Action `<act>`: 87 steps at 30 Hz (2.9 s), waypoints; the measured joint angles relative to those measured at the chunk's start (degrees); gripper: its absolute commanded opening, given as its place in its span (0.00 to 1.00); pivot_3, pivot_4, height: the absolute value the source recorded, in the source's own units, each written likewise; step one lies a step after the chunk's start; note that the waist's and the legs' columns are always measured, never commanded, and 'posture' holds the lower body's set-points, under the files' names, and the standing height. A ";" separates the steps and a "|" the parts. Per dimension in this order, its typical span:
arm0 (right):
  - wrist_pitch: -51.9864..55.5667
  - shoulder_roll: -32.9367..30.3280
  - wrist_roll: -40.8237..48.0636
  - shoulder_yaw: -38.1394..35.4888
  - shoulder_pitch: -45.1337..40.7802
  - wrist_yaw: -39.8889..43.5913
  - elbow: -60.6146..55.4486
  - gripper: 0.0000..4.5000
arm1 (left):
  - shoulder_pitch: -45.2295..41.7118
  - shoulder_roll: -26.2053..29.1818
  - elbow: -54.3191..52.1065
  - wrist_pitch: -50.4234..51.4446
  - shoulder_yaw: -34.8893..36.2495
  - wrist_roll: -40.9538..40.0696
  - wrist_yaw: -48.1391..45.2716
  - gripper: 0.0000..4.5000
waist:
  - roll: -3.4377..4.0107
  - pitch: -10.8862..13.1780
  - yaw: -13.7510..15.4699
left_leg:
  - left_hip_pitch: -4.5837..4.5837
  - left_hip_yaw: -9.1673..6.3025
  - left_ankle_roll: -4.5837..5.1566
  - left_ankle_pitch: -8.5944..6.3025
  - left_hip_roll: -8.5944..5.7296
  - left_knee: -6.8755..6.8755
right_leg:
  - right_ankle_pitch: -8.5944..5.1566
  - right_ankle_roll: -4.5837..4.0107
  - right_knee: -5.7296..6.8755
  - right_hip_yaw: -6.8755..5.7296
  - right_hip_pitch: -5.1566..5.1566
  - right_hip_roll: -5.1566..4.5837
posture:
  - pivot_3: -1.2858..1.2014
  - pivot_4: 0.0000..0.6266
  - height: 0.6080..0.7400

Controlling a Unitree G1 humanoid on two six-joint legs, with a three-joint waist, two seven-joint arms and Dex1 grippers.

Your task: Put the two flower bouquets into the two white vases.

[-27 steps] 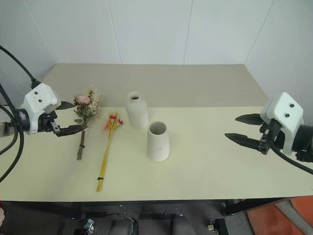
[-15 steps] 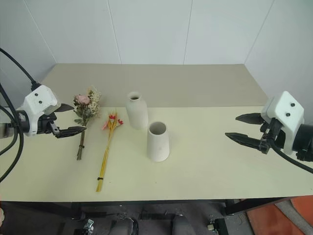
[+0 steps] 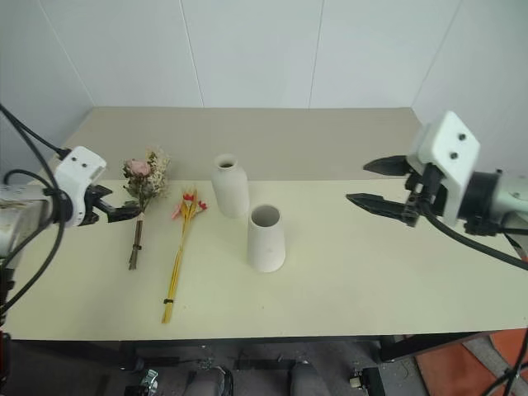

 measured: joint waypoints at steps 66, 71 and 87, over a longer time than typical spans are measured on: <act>6.81 2.11 -2.53 -5.49 10.68 -11.32 -9.71 0.70 | -36.25 -40.62 59.10 -70.07 31.10 -21.33 1.22 0.03 | -0.09 -0.06 1.56 | -0.31 -0.12 -0.01 0.01 -0.27 0.20 | 0.18 0.17 -0.17 -0.13 0.01 -0.23 | 0.52 0.24 1.00; 7.30 2.31 -2.08 -6.33 11.18 -11.66 -9.89 0.70 | -34.24 -40.62 59.46 -70.35 28.97 -18.87 -1.74 0.03 | -0.09 -0.06 1.42 | -0.28 -0.12 -0.01 0.01 -0.25 0.20 | 0.18 0.17 -0.12 -0.13 0.01 -0.21 | 0.52 0.24 1.00; 7.44 2.36 -0.79 -6.53 10.94 -11.61 -9.56 0.70 | -29.61 -42.53 59.57 -77.54 20.96 -10.51 -9.74 0.25 | -0.09 -0.06 1.58 | -0.30 -0.12 -0.01 0.01 -0.26 0.20 | 0.18 0.17 -0.15 -0.13 0.01 -0.22 | 0.52 0.24 1.00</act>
